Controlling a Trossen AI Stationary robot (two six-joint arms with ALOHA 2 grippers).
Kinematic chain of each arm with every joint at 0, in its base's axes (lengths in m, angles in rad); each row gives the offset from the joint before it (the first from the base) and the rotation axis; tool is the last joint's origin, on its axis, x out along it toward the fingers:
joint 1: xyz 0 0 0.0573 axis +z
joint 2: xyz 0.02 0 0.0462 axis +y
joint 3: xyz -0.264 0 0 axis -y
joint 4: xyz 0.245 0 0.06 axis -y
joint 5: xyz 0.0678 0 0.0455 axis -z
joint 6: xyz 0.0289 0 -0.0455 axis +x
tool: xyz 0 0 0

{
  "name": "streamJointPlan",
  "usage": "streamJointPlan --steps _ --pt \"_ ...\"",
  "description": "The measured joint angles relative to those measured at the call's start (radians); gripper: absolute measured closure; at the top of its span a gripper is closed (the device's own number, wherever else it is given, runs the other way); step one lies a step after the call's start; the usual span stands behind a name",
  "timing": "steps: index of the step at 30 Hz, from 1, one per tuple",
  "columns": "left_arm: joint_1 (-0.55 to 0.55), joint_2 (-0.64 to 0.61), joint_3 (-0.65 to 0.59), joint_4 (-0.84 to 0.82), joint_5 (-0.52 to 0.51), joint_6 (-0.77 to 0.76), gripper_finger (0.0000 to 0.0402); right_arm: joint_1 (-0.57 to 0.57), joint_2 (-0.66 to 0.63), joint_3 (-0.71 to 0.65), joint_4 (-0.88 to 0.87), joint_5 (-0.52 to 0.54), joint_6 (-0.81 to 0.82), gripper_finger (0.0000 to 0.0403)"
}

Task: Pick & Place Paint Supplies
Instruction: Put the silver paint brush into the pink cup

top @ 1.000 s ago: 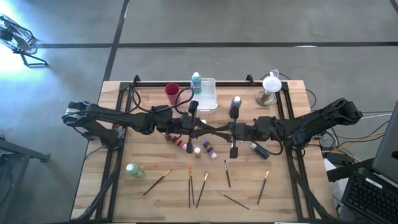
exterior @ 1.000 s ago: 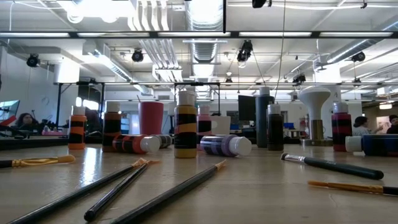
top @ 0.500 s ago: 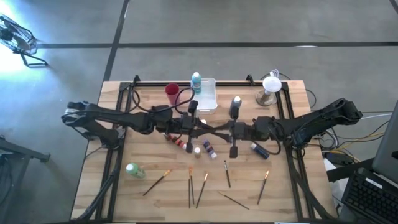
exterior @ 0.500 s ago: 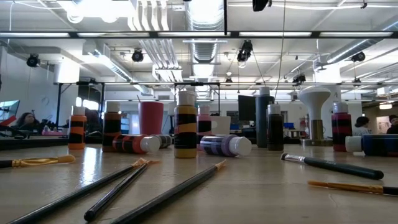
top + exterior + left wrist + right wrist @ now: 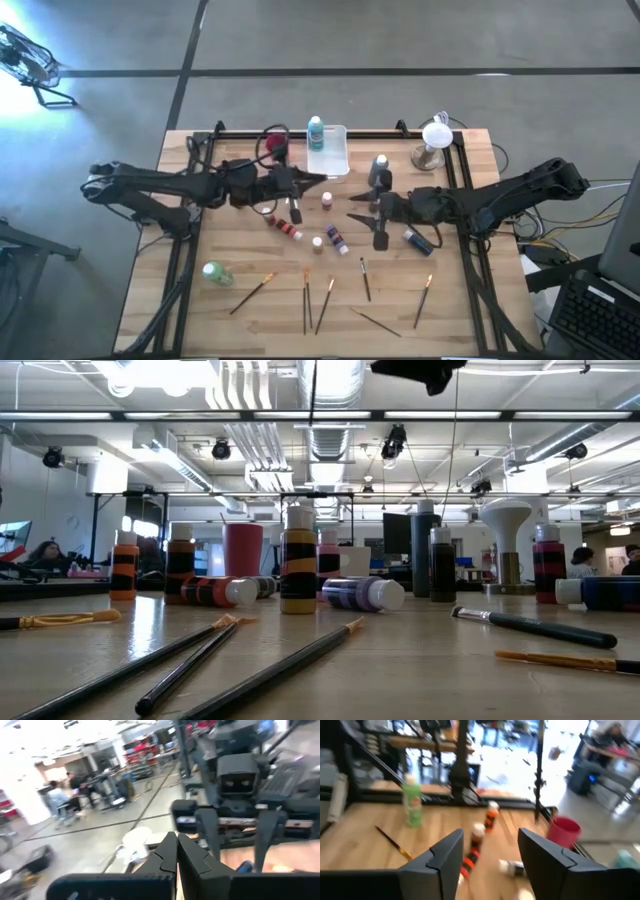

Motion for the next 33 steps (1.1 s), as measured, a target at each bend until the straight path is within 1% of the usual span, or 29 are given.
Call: streamJointPlan --steps 4,8,10,18,24,27,33 --pt "0.009 -0.044 0.0 -0.032 -0.064 0.036 0.0401 0.0 -0.006 0.0 -0.082 0.067 0.037 0.02" --pt "0.031 -0.072 -0.004 -0.055 -0.153 0.074 0.0401 0.0 -0.007 -0.008 -0.107 0.071 0.056 0.0195" --pt "0.053 -0.083 -0.019 -0.06 -0.168 0.074 0.0401 0.0 -0.007 -0.012 -0.107 0.072 0.058 0.0196" --pt "0.178 -0.117 -0.125 -0.025 -0.155 0.023 0.0401 0.0 -0.01 -0.025 -0.107 0.094 0.054 0.022" --pt "0.282 -0.147 -0.212 0.052 -0.078 -0.016 0.0401 0.0 -0.011 -0.031 -0.107 0.093 0.054 0.0231" --pt "0.324 -0.167 -0.254 0.095 -0.046 -0.029 0.0401 0.0 -0.016 -0.032 -0.117 0.097 0.054 0.0229" --pt "0.391 -0.211 -0.334 0.176 -0.021 -0.048 0.0401 0.0 -0.056 -0.048 -0.139 0.143 0.057 0.0214"
